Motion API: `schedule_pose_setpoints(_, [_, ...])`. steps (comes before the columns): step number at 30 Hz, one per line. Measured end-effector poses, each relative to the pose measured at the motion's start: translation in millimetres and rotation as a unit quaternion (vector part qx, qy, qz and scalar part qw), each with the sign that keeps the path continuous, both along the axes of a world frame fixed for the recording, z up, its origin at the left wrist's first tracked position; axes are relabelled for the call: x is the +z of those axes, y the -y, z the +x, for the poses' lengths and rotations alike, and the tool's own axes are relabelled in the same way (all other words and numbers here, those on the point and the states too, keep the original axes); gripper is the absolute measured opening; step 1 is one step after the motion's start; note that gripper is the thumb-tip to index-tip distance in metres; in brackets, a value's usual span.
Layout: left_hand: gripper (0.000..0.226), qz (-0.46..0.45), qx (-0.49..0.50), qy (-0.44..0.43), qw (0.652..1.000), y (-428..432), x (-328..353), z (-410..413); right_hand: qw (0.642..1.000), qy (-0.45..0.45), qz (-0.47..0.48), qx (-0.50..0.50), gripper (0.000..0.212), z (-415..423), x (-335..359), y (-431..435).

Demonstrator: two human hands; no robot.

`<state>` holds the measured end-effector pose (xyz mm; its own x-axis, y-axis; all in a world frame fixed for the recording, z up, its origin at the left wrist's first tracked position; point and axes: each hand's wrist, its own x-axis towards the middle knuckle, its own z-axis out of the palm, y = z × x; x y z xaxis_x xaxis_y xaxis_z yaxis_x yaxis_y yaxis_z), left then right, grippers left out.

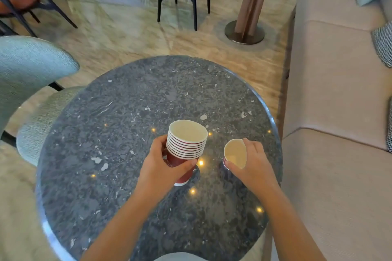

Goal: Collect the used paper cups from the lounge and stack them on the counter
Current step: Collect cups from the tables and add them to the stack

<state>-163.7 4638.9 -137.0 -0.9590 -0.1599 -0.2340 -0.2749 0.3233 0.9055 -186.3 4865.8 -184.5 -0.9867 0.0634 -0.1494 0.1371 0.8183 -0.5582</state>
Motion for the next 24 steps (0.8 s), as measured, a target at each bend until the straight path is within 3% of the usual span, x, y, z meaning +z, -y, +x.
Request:
schedule_pose_setpoints(7, [0.066, -0.036, -0.050, -0.016, 0.998, 7.0, 0.0, 6.3, 0.998, -0.024, -0.063, -0.017, 0.080, 8.9, 5.9, 2.2])
schedule_pose_setpoints(24, [0.085, -0.176, -0.145, -0.085, 0.970, 11.4, -0.7, 19.1, 0.959, -0.156, -0.233, -0.051, 0.062, 25.0, 66.8, -2.3])
